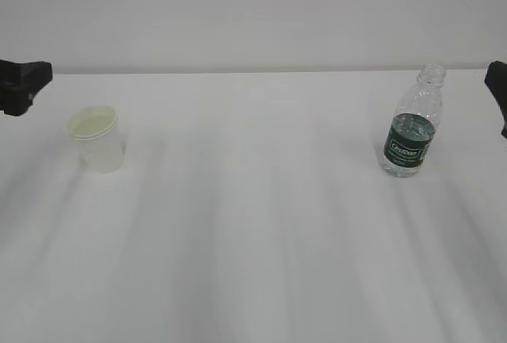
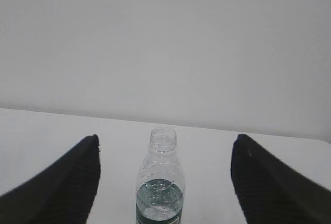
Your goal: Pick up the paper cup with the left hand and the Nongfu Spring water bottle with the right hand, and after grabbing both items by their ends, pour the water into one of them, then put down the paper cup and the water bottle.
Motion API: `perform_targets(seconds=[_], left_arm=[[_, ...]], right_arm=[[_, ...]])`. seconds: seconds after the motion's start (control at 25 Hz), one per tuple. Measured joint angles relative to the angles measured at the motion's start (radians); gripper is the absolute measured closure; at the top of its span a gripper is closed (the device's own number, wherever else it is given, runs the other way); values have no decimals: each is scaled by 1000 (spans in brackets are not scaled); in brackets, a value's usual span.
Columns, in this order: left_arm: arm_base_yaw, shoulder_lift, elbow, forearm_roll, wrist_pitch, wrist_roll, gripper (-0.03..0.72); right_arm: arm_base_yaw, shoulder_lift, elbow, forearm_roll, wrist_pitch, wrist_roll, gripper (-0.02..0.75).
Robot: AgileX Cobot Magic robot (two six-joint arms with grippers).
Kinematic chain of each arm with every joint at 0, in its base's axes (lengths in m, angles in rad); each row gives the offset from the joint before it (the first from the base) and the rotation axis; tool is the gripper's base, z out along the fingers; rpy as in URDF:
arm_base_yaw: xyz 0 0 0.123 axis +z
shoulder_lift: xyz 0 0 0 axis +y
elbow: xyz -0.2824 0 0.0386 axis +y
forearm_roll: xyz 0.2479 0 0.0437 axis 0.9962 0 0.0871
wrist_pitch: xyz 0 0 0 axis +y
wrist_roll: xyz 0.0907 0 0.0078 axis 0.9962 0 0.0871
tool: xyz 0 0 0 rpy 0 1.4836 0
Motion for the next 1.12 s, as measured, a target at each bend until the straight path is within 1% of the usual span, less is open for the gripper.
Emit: perform_targets(seconds=[0.28, 0.64, 0.84, 0.96, 1.12], left_arm=[[0, -141, 1, 0, 99, 0, 99], [0, -211, 3, -3, 155, -16, 102], [0, -351, 5, -5, 305, -66, 104], [0, -461, 5, -7, 397, -74, 109], [0, -599, 5, -7, 568, -76, 110]], right_arm=[[0, -136, -8, 20, 151, -18, 150], [0, -234, -12, 39, 321, -21, 150], [0, -296, -19, 39, 392, -21, 150], [0, -332, -19, 44, 423, -21, 150], [0, -394, -35, 46, 539, -21, 150]])
